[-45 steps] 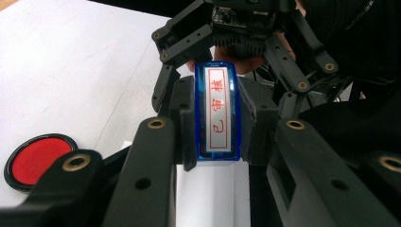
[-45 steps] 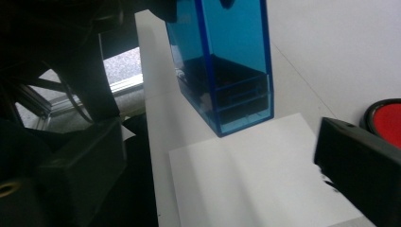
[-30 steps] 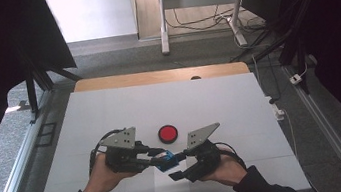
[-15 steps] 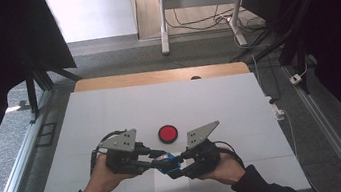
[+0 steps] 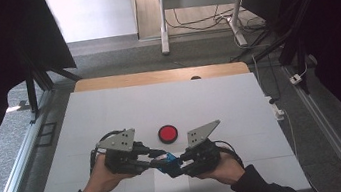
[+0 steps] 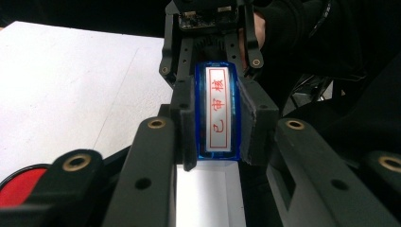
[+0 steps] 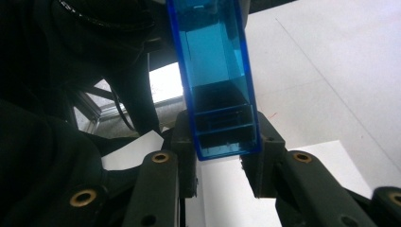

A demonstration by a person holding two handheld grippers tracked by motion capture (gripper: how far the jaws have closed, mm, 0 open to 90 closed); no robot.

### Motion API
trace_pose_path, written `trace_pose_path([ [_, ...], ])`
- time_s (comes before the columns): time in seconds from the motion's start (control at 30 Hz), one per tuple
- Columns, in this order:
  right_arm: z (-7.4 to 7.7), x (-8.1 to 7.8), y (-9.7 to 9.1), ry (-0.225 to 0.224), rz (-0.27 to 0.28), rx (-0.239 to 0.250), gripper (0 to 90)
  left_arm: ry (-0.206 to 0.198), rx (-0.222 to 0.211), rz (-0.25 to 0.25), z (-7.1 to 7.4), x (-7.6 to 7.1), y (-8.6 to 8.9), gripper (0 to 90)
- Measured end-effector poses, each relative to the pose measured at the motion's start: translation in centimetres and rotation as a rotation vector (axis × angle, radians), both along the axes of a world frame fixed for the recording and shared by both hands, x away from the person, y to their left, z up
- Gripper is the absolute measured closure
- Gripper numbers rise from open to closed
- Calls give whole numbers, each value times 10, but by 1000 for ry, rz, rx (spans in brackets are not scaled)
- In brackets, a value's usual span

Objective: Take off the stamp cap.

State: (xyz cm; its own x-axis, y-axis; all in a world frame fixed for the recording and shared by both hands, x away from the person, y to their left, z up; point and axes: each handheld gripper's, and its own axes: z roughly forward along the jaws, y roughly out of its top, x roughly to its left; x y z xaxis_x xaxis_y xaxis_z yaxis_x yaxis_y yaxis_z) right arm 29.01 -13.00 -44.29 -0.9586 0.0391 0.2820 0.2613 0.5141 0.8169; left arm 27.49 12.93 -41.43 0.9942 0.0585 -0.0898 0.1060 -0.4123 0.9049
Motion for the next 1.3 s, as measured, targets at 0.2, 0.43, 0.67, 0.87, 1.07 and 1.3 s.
trace_pose_path([
  [0.2,-2,2,1,63,-15,-18,691,-22,19,5,0,-2,-1,703],
  [0.43,1,-2,1,-6,14,-28,694,19,13,-17,1,0,0,704],
  [0.67,2,-4,1,-46,35,-27,695,41,-3,-31,0,2,1,704],
  [0.87,4,-6,1,-63,51,-25,695,64,-15,-44,-1,4,1,704],
  [1.07,0,-2,1,-8,-1,-46,695,-13,13,3,3,-1,2,704],
  [1.3,-1,-1,0,-9,-19,-48,694,-16,4,16,5,-1,6,704],
])
